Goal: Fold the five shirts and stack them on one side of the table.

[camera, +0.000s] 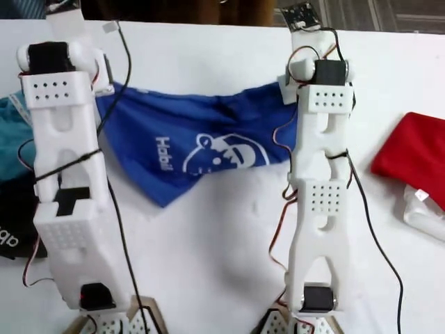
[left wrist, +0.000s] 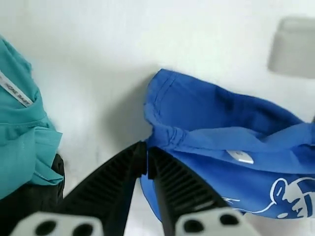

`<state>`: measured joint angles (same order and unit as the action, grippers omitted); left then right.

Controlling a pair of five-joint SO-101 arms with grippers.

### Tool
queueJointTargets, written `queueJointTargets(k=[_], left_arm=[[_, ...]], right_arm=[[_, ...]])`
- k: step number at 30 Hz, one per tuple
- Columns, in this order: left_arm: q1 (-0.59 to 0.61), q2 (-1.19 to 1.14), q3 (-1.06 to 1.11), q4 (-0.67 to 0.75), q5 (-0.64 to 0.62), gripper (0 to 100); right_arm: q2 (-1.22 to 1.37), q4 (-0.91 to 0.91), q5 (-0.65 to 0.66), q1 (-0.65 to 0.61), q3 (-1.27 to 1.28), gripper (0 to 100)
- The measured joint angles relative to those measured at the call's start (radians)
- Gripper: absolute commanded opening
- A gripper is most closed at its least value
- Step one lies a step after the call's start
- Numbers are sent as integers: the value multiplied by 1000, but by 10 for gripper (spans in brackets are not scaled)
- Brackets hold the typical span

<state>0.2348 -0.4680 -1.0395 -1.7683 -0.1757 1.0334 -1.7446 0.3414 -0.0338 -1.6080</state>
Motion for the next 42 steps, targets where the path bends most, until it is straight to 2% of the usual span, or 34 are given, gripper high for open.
queueJointTargets(k=[6, 15, 21, 32, 42], left_arm=[[2, 0, -164, -5, 6, 25], [-2, 29, -193, -5, 109, 25], [-52, 198, -193, -5, 209, 25], [-66, 532, -195, -5, 299, 24], [-66, 827, -198, -5, 310, 24]], right_arm=[[-170, -2, 0, 0, 0, 18], [-450, -3, 0, 0, -2, 18], [-591, -3, 0, -9, -8, 18], [-875, -3, 0, -25, -9, 17], [-1102, -8, 0, -25, 28, 17]])
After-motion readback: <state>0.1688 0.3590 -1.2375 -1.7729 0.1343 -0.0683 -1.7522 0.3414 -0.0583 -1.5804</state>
